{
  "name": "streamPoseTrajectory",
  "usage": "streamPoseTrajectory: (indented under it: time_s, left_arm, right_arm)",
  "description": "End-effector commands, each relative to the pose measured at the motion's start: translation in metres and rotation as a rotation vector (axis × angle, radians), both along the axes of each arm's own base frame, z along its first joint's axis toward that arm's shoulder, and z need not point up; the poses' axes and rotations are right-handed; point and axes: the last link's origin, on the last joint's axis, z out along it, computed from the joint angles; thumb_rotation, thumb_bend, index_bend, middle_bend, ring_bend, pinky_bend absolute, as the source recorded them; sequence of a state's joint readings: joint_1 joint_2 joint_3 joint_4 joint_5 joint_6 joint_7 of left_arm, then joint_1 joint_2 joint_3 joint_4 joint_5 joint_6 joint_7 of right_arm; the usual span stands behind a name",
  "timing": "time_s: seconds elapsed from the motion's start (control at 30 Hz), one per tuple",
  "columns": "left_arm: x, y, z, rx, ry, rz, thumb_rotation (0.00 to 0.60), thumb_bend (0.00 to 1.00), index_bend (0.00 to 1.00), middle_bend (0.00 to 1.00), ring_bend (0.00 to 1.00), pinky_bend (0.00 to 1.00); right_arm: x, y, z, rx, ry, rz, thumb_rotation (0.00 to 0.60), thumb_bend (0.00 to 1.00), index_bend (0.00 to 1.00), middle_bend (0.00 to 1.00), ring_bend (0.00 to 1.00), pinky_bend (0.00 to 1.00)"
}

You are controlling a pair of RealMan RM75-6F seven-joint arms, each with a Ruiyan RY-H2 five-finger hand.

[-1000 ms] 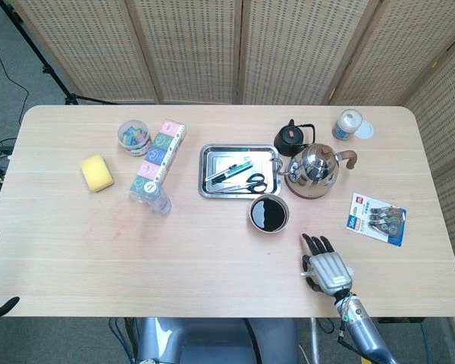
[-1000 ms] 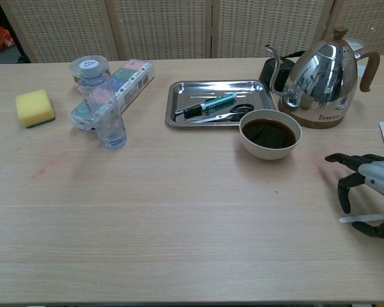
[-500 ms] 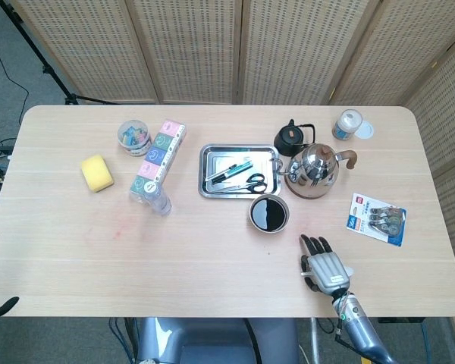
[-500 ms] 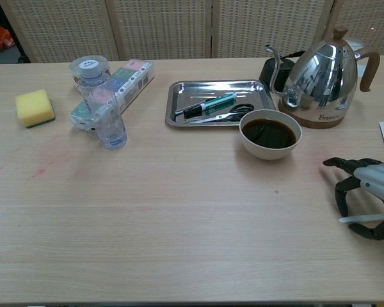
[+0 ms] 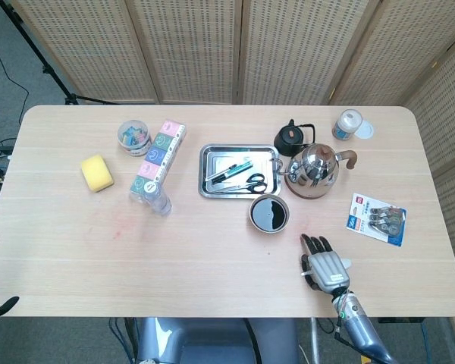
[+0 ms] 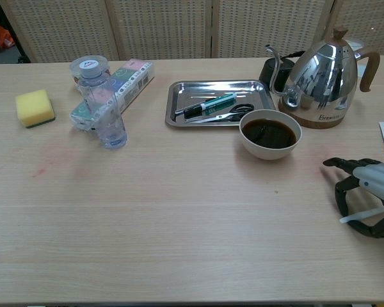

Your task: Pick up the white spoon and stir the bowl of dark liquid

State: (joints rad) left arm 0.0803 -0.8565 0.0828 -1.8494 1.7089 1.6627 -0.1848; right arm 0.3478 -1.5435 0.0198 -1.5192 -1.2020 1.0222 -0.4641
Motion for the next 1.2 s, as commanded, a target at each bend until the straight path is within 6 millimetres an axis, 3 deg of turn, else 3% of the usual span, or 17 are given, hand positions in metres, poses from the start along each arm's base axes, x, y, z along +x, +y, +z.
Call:
streamPoseTrajectory:
  time_s: [0.03,0.3,0.53,0.8,1.2]
  left_arm:
    - [0.0,0.0,0.0,-0.001,0.0,-0.001,0.6,0.01,0.0,0.0,0.0,0.0]
    - [0.0,0.0,0.0,0.0,-0.001,0.0,0.6,0.01,0.0,0.0,0.0,0.0]
    - [0.001,0.0,-0.001,-0.003,-0.001,-0.002,0.6,0.01,0.0,0.0,0.0,0.0]
    - [0.001,-0.001,-0.002,-0.005,0.001,-0.004,0.6,0.01,0.0,0.0,0.0,0.0]
    - [0.001,0.001,-0.001,-0.007,0.001,0.001,0.6,0.01,0.0,0.0,0.0,0.0]
  right_arm:
    - [0.001,0.0,0.001,-0.003,-0.006,0.0,0.6,0.46,0.56,0.0,0.0,0.0]
    - [0.008,0.001,0.012,-0.026,-0.074,0.007,0.6,0.47,0.57,0.0,0.0,0.0]
    - [0.029,0.0,0.035,-0.047,-0.246,0.023,0.6,0.47,0.57,0.0,0.0,0.0]
    - [0.056,-0.005,0.06,-0.038,-0.453,0.014,0.6,0.47,0.57,0.0,0.0,0.0]
    - [0.115,-0.036,0.081,0.03,-0.758,-0.014,0.6,0.51,0.57,0.0,0.0,0.0]
